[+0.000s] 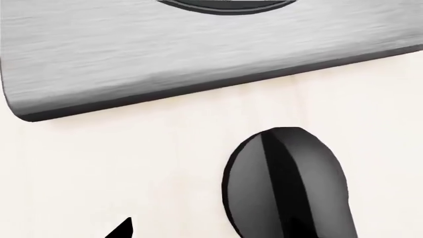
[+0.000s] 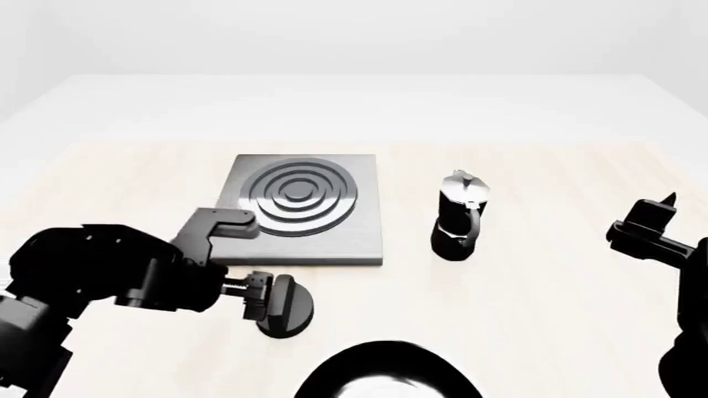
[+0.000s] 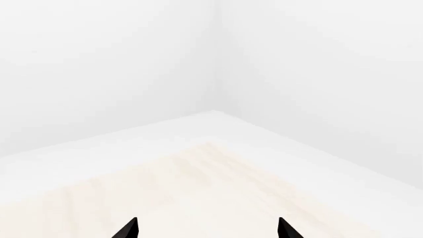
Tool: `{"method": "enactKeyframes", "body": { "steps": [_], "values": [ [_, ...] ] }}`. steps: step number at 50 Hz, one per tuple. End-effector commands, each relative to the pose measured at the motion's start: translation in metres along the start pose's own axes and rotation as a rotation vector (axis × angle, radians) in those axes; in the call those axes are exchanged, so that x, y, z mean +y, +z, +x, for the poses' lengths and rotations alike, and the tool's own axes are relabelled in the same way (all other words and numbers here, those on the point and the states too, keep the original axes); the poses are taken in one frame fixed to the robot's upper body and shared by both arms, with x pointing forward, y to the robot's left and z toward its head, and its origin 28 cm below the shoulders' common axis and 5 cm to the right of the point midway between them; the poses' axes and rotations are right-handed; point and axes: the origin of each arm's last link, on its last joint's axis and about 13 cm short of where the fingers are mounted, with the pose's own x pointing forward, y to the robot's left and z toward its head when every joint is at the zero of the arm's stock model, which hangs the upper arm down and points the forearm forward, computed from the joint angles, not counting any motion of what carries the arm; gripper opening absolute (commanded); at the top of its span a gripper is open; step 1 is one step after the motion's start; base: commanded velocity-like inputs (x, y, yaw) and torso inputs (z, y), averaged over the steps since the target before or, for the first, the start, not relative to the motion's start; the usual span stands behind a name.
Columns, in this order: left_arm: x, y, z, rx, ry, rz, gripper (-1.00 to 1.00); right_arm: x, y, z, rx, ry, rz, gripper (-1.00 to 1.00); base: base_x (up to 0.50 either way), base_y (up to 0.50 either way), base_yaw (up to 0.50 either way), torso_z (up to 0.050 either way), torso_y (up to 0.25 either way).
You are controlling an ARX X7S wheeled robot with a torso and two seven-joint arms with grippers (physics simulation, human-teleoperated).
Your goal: Turn on the stove and put the frying pan on it.
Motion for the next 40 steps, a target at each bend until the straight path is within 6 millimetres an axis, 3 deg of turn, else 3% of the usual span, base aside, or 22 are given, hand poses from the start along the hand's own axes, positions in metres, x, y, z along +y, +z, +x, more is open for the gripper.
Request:
{"method": "enactKeyframes", "body": {
  "steps": [1,21,40],
  "values": [
    [-0.003,0.002,0.007,0.008,-0.036,0.013,1.0,-0.001,0.0,-0.001,-0.001,0.001,0.002,1.0,0.0,0.0,0.0,0.0,0.0],
    [-0.004,0.006,0.01,0.015,-0.04,0.007,1.0,-0.001,0.002,0.0,-0.003,0.001,0.004,1.0,0.0,0.0,0.0,0.0,0.0],
    [-0.021,0.002,0.007,0.076,-0.163,0.057,1.0,-0.001,0.002,0.0,-0.004,0.003,0.007,1.0,0.0,0.0,0.0,0.0,0.0]
  ]
}}
